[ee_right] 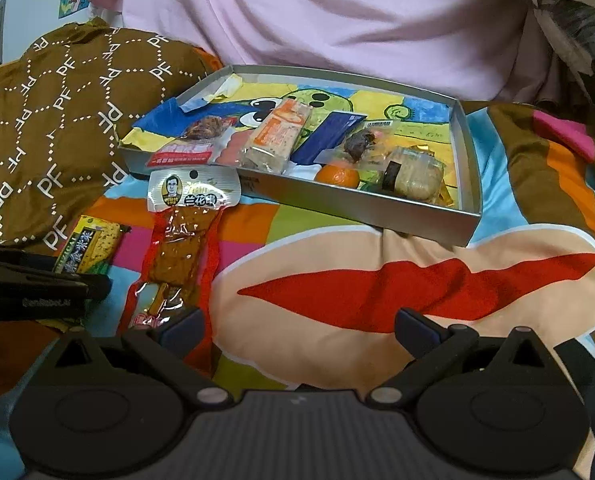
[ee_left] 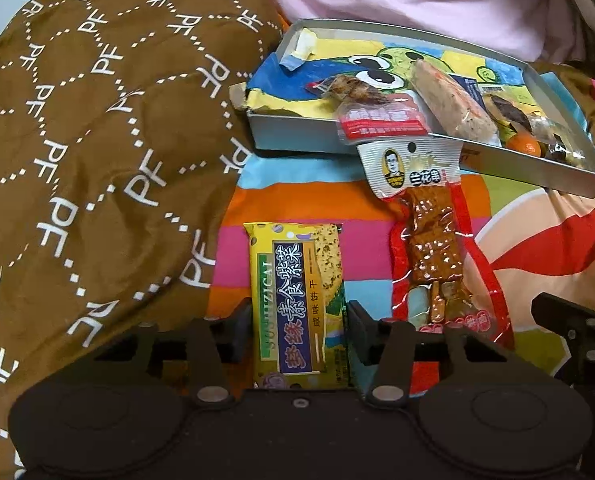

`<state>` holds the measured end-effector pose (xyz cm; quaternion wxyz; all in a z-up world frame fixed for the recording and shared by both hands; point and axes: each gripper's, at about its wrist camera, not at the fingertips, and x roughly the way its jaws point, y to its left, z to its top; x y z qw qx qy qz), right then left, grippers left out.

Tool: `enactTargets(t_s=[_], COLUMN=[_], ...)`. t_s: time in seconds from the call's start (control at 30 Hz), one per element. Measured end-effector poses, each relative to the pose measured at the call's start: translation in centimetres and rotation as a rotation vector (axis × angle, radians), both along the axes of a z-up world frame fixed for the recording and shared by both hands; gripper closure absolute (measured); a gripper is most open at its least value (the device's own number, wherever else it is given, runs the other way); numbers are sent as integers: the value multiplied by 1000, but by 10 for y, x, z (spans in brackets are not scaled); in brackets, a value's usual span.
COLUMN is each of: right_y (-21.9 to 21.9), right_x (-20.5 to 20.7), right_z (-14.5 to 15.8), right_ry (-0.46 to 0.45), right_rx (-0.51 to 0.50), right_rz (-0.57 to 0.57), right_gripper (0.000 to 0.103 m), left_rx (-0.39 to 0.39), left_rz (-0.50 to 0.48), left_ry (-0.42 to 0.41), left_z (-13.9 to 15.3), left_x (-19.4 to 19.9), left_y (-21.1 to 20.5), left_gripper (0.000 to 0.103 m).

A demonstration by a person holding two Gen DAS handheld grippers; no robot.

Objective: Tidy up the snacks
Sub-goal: 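Close the left tool on the biscuit packet while the right tool closes on the red strip packet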

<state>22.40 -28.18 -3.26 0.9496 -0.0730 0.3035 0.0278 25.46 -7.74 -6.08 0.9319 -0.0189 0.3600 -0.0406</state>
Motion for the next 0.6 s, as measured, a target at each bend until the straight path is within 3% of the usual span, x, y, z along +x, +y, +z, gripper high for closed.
enactTargets(t_s=[0.47, 0.6], right_y=[17, 34], right_x=[15, 25], right_z=[-22, -26], right_ry=[11, 4], right_rx=[90, 74], right_rz=[59, 105], right_gripper=[0, 0], left_rx=[-2, -1], left_rz=[-2, -10], left_ry=[-23, -27], left_z=[-1, -2], left_x=[-9, -12], left_y=[29, 30], left_gripper=[52, 52])
